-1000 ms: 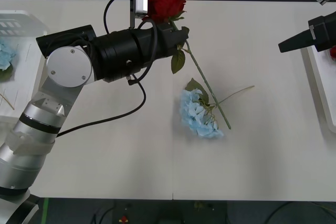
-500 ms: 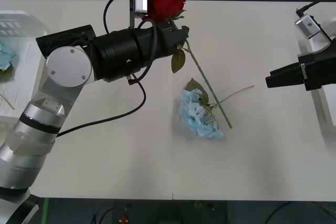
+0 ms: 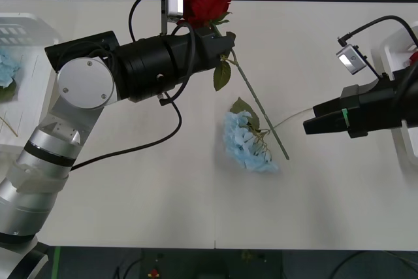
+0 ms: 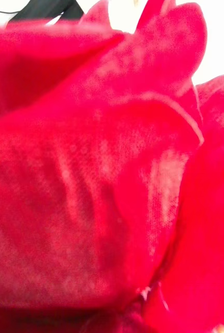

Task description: Put the red flowers into the right box and the blue flowers into the left box

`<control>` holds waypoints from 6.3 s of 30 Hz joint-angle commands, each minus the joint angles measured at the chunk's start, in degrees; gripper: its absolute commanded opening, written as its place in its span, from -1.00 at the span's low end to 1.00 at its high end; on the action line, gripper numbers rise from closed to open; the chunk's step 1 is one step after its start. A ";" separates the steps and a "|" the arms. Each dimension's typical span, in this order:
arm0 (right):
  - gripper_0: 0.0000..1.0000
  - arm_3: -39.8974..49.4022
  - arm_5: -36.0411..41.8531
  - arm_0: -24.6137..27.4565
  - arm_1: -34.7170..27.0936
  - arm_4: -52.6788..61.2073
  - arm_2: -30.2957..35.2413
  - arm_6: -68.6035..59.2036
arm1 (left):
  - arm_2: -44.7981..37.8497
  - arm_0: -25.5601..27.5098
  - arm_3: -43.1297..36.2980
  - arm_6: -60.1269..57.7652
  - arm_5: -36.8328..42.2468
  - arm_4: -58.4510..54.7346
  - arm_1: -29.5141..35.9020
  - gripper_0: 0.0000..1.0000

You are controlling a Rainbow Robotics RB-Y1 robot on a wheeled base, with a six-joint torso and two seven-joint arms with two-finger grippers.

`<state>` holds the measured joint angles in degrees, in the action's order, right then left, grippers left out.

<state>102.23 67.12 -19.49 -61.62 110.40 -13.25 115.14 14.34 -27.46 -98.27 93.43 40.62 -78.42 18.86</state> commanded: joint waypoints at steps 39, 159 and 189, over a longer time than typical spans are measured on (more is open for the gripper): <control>-1.00 7.11 -8.49 -0.82 9.85 -7.83 -7.58 -15.12 | 0.08 -2.24 -1.05 1.93 -0.98 -1.12 -0.93 0.33; 0.64 -23.21 -2.52 -13.47 -6.32 -49.75 0.69 39.86 | -16.36 12.17 2.12 39.55 29.25 -16.85 16.82 1.00; 0.64 -14.16 1.09 -30.35 8.80 -57.23 -35.17 39.86 | -16.45 12.26 2.12 39.55 28.99 -16.85 16.91 1.00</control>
<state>89.45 68.70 -47.23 -56.60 55.04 -47.74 154.83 -2.38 -16.22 -95.65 128.06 70.49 -95.60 36.48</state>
